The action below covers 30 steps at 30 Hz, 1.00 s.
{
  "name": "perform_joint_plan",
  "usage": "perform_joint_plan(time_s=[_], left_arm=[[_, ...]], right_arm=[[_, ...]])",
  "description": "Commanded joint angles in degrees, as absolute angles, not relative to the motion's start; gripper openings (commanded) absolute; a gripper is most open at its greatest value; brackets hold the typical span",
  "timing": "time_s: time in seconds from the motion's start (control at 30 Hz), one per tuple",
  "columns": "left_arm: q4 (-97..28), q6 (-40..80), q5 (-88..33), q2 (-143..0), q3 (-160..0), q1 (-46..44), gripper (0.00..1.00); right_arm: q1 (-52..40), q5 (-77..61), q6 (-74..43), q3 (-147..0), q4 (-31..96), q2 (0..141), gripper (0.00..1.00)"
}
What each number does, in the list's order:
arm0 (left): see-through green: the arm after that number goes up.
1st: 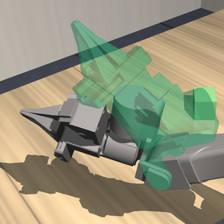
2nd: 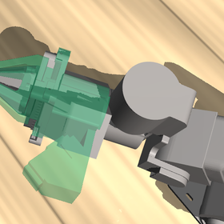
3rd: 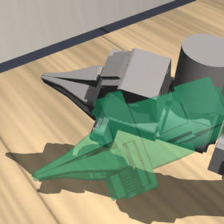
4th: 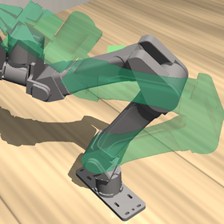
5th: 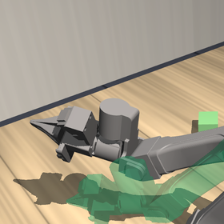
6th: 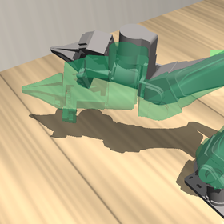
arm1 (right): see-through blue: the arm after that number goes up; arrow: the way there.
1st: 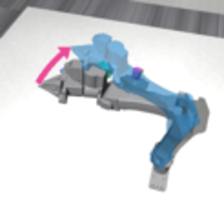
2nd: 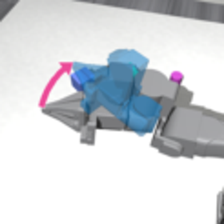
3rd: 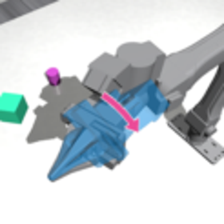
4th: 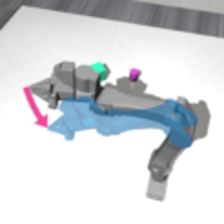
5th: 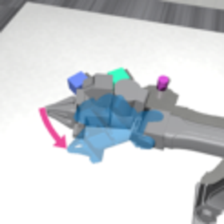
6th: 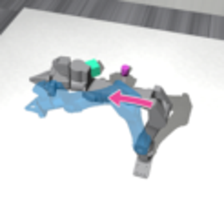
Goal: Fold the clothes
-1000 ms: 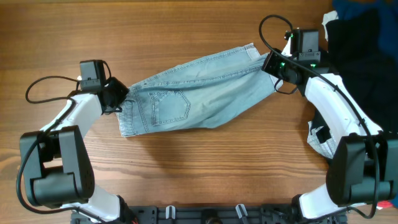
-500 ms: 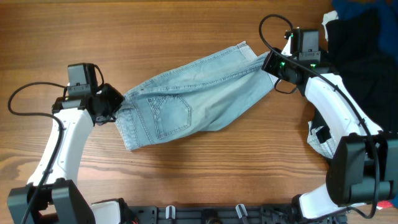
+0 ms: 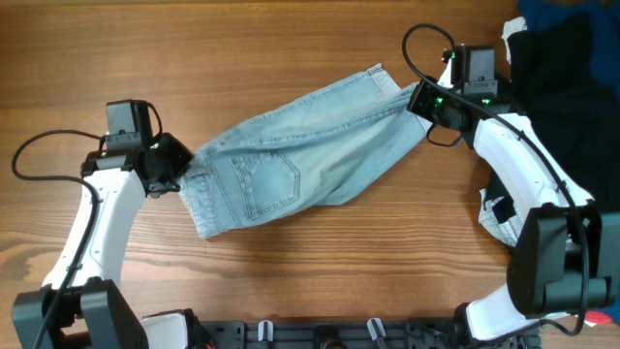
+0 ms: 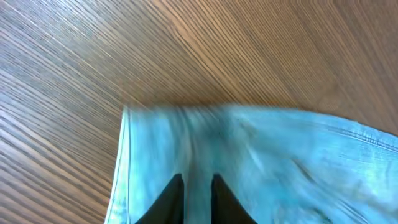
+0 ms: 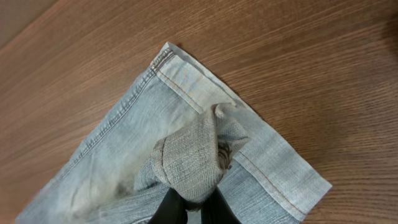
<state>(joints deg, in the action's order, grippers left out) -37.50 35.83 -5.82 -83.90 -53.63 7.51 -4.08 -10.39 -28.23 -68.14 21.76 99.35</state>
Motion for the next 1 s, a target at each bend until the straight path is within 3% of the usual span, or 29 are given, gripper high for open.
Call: perform_joint_plan(time_s=[0.0,0.07,0.17,0.27,0.3,0.37,0.63,0.77,0.97], left_arm=[[-37.36,35.33,-4.62,-83.64,-53.60,7.90,0.12],[-37.39,35.35,-4.62,-83.64,-53.58,7.90,0.04],[-37.36,35.33,-4.62,-83.64,-53.58,7.90,0.05],[-37.34,35.33,-4.25,-83.77,-53.58,7.90,0.33],[-37.30,35.33,-4.19,-84.03,-53.58,7.90,0.35],[-36.62,35.33,-4.19,-85.23,-53.58,7.88,0.39],[-32.93,35.35,-4.21,-92.16,-53.58,7.90,0.39],[-30.76,35.33,-5.37,-95.20,-53.58,7.88,0.36],[-30.04,35.31,-7.70,-95.59,-53.58,7.90,0.06]], right_arm=[[-3.60,-8.99,-28.69,-69.80,21.43,99.98,0.05],[-3.60,-8.99,-28.64,-69.80,21.45,99.98,0.05],[-3.60,-8.99,-28.67,-69.80,21.47,99.98,0.05],[-3.60,-8.99,-28.67,-69.80,21.54,99.98,0.05],[-3.60,-8.99,-28.67,-69.80,21.54,99.98,0.05],[-3.60,-8.99,-28.67,-69.80,21.52,99.98,0.05],[-3.60,-8.99,-28.69,-69.80,21.52,99.98,0.05],[-3.60,-8.99,-28.69,-69.80,21.69,99.98,0.05],[-3.60,-8.99,-28.69,-69.80,21.87,99.98,0.05]])
